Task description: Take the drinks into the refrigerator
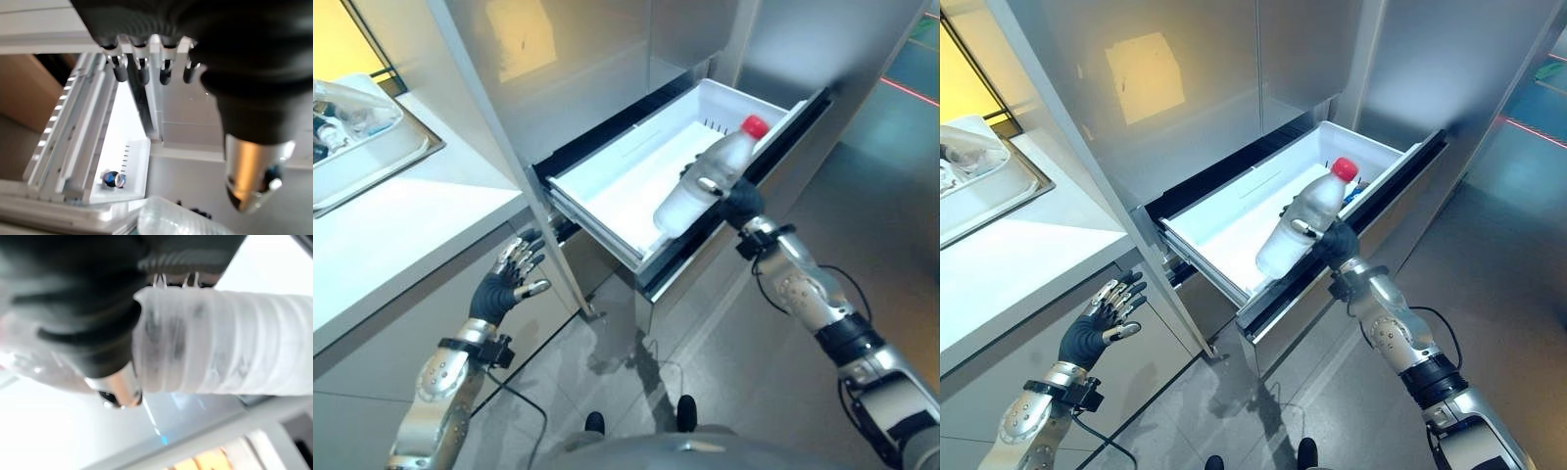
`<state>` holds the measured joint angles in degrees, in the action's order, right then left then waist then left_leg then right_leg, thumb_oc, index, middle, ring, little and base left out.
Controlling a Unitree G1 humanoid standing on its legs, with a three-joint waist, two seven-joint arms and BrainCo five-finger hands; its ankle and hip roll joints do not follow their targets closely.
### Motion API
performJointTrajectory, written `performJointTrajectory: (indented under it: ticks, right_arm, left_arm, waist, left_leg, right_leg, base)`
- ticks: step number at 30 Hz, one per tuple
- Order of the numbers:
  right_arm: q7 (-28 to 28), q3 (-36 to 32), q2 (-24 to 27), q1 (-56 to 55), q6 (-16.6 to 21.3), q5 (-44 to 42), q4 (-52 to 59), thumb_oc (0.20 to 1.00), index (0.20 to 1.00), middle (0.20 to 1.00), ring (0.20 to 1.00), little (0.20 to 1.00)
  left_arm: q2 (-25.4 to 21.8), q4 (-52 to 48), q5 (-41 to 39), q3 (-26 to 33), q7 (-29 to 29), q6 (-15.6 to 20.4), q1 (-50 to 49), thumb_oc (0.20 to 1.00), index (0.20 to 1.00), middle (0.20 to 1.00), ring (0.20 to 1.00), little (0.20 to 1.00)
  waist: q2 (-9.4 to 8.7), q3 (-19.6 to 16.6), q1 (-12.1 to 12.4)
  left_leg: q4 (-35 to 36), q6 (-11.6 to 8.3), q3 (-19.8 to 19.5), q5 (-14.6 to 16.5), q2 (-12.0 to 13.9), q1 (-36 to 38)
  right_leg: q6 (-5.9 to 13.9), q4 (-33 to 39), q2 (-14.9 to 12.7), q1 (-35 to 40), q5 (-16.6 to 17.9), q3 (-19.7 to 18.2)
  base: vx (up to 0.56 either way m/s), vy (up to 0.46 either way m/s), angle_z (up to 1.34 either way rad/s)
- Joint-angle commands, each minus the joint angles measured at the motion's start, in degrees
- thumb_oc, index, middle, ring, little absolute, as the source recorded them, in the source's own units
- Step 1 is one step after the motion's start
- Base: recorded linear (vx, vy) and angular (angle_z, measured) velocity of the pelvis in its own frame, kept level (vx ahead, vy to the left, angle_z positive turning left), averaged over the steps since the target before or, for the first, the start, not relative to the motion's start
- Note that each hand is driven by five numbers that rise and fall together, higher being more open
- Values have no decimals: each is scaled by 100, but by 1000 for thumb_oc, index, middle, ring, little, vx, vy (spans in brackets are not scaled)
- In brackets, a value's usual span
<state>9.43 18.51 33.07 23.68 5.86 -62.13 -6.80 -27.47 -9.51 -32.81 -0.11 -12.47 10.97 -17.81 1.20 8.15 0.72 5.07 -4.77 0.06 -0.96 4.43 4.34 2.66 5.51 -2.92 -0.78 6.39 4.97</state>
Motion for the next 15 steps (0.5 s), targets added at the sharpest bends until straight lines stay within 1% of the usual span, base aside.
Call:
performJointTrajectory:
  ticks: [1,2,3,4,5,6,7,8,9,10,11,12,13,15]
  right_arm:
    - [237,-679,102,575,710,244,802,200,200,200,200,200]
    - [237,-679,103,575,710,244,802,200,200,200,200,200]
    - [138,-716,340,678,763,551,586,200,200,200,200,200]
    - [116,-645,441,806,785,526,384,200,200,200,200,200]
    - [164,-500,702,1032,757,673,253,200,200,200,200,200]
    - [82,-449,954,1186,773,948,236,200,200,200,200,200]
    - [82,-448,955,1188,773,948,235,200,200,200,200,200]
    - [51,-179,1261,1643,824,1044,-117,200,200,200,200,200]
    - [58,-156,1263,1677,833,1038,-142,200,200,200,200,200]
    - [47,1,1552,1992,851,1208,-233,200,200,200,200,200]
    - [-41,76,1602,2168,857,1240,-419,200,200,200,200,200]
    - [-27,466,1868,2756,900,1455,-786,200,200,200,200,200]
    - [-131,580,1888,2952,895,1555,-1045,200,200,200,200,200]
    - [-120,1011,2043,3588,946,1747,-1493,200,200,200,200,200]
  left_arm:
    - [-280,-147,-262,370,-152,395,-14,1000,1000,1000,1000,1000]
    - [-280,-147,-262,369,-152,395,-14,1000,1000,1000,1000,1000]
    - [-255,-69,-332,318,-218,428,-3,1000,1000,1000,1000,1000]
    - [-300,-79,-302,282,-223,467,2,1000,1000,1000,1000,1000]
    - [-362,-107,-253,286,-211,543,14,1000,1000,1000,1000,1000]
    - [-381,-102,-247,292,-207,565,37,1000,1000,1000,1000,1000]
    - [-380,-102,-247,292,-207,565,38,1000,1000,1000,1000,1000]
    - [-450,-90,-334,253,-195,646,94,1000,1000,1000,1000,1000]
    - [-440,-86,-335,258,-196,648,101,1000,1000,1000,1000,1000]
    - [-483,-100,-409,265,-207,689,119,1000,1000,1000,1000,1000]
    - [-508,-67,-433,237,-206,705,150,1000,1000,1000,1000,1000]
    - [-589,-78,-495,213,-211,756,198,1000,1000,1000,1000,1000]
    - [-642,-71,-485,193,-191,789,231,1000,1000,1000,1000,1000]
    - [-728,-120,-534,186,-176,834,287,1000,1000,1000,1000,1000]
  waist:
    - [-397,137,47]
    - [-397,136,47]
    - [-422,185,76]
    - [-443,214,94]
    - [-461,262,111]
    - [-477,311,122]
    - [-476,311,121]
    - [-514,425,189]
    - [-508,426,178]
    - [-526,486,199]
    - [-542,530,234]
    - [-548,600,284]
    - [-554,630,332]
    - [-546,699,403]
  left_leg:
    - [-517,477,2,817,-470,91]
    - [-518,477,2,817,-470,90]
    - [-547,479,-4,809,-474,35]
    - [-561,477,-16,804,-472,5]
    - [-589,472,-28,797,-472,-49]
    - [-614,466,-49,784,-475,-112]
    - [-615,466,-49,785,-475,-114]
    - [-663,460,-73,749,-490,-252]
    - [-671,460,-74,751,-490,-264]
    - [-685,453,-108,717,-493,-348]
    - [-696,447,-126,695,-490,-411]
    - [-701,443,-184,635,-498,-552]
    - [-688,437,-196,597,-496,-599]
    - [-680,428,-242,529,-507,-733]
  right_leg:
    - [181,-598,-158,267,-923,165]
    - [180,-599,-158,266,-923,165]
    - [186,-619,-160,227,-917,183]
    - [188,-631,-165,196,-907,180]
    - [186,-662,-165,141,-907,188]
    - [186,-696,-164,76,-911,193]
    - [186,-698,-164,74,-911,194]
    - [188,-769,-166,-55,-901,214]
    - [188,-778,-167,-67,-904,214]
    - [187,-807,-166,-141,-906,245]
    - [189,-820,-170,-200,-892,270]
    - [192,-856,-180,-332,-869,329]
    - [198,-857,-190,-375,-850,369]
    - [201,-890,-194,-496,-836,439]
  base:
    - [0,0,0]
    - [-37,-13,2]
    - [-44,-5,1]
    - [-74,-7,3]
    - [-83,-2,4]
    - [-65,-2,3]
    - [-103,-3,2]
    - [-70,-3,2]
    - [-107,-10,0]
    - [-73,-14,4]
    - [-108,-15,10]
    - [-84,-7,11]
    - [-61,-1,18]
    - [-31,-5,27]
